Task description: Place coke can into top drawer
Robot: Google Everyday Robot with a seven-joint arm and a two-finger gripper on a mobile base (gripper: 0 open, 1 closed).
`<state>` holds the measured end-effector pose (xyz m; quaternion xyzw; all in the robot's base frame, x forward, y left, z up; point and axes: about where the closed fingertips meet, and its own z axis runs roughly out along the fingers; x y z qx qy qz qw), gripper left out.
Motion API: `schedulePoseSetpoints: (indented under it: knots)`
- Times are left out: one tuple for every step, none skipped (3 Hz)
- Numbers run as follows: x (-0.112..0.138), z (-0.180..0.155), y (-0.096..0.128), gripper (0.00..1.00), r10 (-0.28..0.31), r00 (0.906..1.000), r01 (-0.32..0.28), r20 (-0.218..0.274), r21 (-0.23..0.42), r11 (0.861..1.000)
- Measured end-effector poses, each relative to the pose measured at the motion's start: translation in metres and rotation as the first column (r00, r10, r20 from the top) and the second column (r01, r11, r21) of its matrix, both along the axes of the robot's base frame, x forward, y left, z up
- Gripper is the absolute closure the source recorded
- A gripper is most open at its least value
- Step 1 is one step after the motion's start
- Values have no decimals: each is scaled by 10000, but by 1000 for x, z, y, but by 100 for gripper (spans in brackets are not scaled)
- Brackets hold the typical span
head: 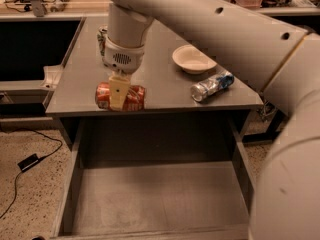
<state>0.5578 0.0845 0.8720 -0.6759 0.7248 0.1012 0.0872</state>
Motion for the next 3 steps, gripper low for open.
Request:
schedulePoseSetpoints:
  knots:
    - [-62, -24, -11, 100, -325, 9981, 368, 525, -837, 9958]
    - [-65, -31, -12, 100, -272, 9987, 312, 431, -966, 9948]
    - [-64, -43, -12, 100, 45, 9966, 16, 824, -742, 9972]
